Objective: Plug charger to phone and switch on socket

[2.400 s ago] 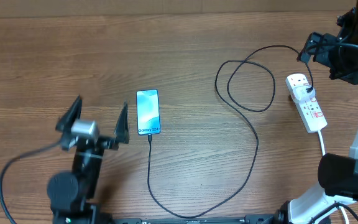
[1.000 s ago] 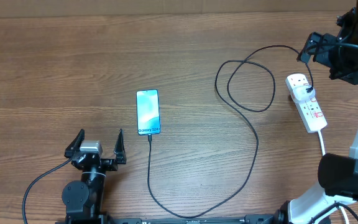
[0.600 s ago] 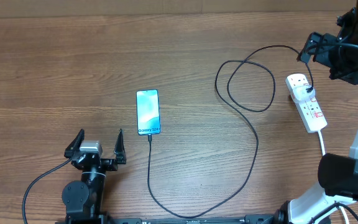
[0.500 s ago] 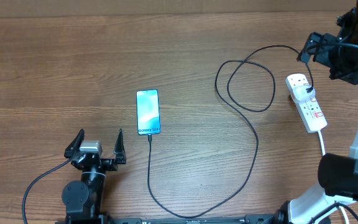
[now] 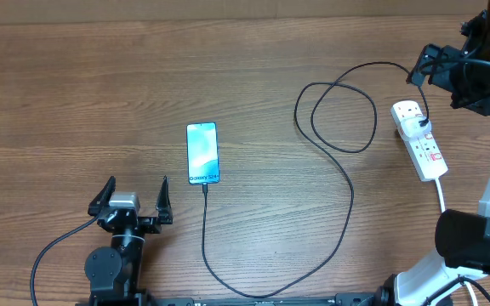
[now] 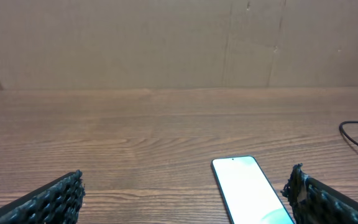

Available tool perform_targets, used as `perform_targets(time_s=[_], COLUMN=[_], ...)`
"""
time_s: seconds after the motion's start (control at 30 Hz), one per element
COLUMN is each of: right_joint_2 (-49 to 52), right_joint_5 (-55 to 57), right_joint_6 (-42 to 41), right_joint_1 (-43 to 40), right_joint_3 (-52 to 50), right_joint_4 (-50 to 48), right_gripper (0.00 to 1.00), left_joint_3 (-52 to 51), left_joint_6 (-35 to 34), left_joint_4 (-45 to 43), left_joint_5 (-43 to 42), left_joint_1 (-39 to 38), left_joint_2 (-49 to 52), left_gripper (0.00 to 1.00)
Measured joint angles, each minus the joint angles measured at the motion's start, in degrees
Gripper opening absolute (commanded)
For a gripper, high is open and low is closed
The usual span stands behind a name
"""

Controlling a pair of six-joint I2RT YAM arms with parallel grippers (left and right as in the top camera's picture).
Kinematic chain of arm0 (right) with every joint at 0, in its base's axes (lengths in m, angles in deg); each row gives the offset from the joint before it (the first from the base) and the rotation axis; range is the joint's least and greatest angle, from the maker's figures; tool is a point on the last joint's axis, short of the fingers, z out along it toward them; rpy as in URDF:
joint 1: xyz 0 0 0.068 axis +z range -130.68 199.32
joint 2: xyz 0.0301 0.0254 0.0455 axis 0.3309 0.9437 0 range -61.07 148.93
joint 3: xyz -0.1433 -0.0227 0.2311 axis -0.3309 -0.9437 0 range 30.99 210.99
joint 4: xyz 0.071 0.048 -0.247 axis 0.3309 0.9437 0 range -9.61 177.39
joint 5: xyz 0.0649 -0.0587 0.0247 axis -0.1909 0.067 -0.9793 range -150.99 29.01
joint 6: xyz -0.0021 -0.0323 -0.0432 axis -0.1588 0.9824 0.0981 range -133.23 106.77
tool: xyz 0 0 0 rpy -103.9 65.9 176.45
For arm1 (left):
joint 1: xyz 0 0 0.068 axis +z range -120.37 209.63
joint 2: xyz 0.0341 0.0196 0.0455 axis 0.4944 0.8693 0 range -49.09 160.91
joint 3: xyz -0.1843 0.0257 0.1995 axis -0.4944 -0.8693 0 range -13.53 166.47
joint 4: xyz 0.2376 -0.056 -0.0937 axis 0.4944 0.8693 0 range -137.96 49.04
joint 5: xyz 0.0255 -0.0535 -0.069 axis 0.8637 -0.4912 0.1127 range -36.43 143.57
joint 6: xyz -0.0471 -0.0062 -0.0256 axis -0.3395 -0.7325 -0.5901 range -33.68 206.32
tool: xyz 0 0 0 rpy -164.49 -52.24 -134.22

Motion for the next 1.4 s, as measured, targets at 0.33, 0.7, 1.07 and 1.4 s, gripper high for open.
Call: perform_targets(time_s=[0.33, 0.7, 1.07, 1.4], right_joint_2=[0.0, 0.0, -16.8, -39.9], right_joint_5=[0.0, -1.1, -5.4, -5.8], right_joint_6=[0.0, -0.1, -0.1, -0.1], right_joint_1=[0.0, 0.0, 4.3, 10.7], right_joint_3=[0.0, 0.0, -25.6, -73.6], right_joint_4=[0.0, -9.6, -46.1, -93.9], right_gripper=[0.99, 0.99, 1.0, 1.0], left_joint_3=[0.0, 0.0, 0.0, 0.0], left_joint_6=[0.0, 0.0, 0.0, 0.0], left_joint_4=[0.0, 0.0, 0.0, 0.0], left_joint_5=[0.0, 0.0, 0.4, 0.4], left_joint_1=[0.0, 0.0, 0.0, 0.0], left_joint_2=[0.0, 0.0, 0.0, 0.0], left_gripper=[0.99, 0.99, 1.0, 0.99])
